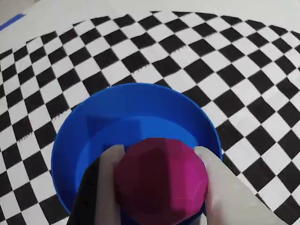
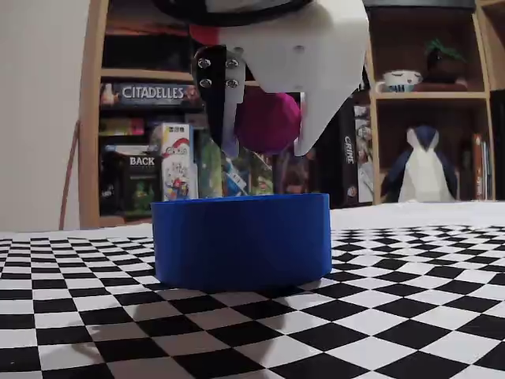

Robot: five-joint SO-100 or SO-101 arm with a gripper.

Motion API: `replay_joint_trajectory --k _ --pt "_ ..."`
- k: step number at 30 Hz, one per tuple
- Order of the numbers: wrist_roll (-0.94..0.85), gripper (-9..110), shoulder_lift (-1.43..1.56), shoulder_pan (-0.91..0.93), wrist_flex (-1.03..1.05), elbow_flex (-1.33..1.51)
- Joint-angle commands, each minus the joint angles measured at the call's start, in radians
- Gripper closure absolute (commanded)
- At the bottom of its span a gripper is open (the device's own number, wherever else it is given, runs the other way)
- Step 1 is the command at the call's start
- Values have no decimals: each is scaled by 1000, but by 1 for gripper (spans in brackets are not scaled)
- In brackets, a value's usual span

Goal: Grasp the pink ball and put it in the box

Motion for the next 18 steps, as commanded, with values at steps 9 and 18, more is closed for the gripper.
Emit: replay_joint_trajectory --k 9,18 --pt "-3 101 -23 2 -18 -66" --pt "-2 101 -61 5 -18 -103"
